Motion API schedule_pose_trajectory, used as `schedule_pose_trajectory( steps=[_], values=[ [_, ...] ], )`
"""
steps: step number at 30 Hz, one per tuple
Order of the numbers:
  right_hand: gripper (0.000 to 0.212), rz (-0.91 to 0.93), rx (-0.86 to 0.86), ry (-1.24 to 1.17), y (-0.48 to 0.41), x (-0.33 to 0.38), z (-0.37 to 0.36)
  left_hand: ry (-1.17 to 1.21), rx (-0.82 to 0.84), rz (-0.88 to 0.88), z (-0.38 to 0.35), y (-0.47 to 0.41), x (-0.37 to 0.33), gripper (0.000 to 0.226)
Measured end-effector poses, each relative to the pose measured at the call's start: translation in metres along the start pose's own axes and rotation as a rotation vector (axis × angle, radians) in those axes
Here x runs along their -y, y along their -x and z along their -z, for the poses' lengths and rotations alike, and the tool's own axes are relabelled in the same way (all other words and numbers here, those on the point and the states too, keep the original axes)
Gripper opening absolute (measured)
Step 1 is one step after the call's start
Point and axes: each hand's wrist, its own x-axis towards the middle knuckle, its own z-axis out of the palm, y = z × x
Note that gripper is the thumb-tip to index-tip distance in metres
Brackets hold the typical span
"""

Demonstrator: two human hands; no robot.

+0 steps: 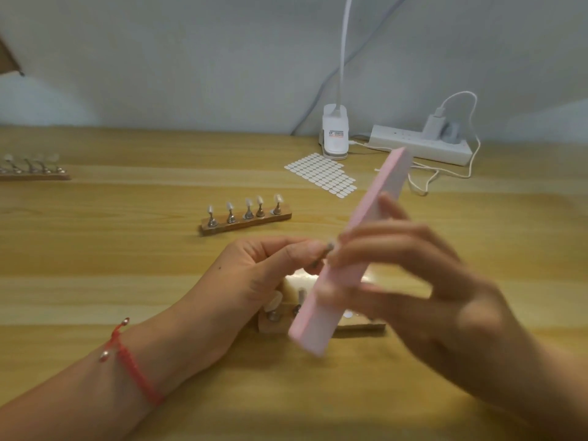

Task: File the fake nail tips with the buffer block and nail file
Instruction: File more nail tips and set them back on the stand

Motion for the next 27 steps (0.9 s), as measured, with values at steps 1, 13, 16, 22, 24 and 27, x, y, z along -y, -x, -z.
schedule_pose_trajectory(
  steps=[1, 13, 16, 22, 24, 27],
  values=[
    [0.024, 0.019, 0.016, -0.011, 0.0, 0.002, -0.001, 0.014, 0.001, -0.001, -0.001, 0.0, -0.001, 0.028],
    [0.031, -0.134, -0.056, 0.028, -0.005, -0.014, 0.006, -0.003, 0.066, -0.019, -0.002, 0.001, 0.0, 0.03],
    [0.027, -0.037, -0.015, -0.043, 0.002, 0.002, -0.006, -0.008, 0.082, -0.039, -0.002, 0.001, 0.003, 0.024],
    [0.028, -0.138, -0.043, 0.02, -0.002, -0.015, 0.004, 0.03, 0.069, -0.047, -0.001, 0.0, 0.004, 0.026],
    [0.031, -0.054, -0.002, -0.046, 0.003, -0.002, -0.004, 0.006, 0.083, -0.047, -0.001, -0.001, 0.005, 0.025],
    [0.036, -0.025, 0.032, -0.077, 0.002, 0.0, -0.004, 0.012, 0.087, -0.036, 0.0, -0.001, 0.007, 0.026]
  ],
)
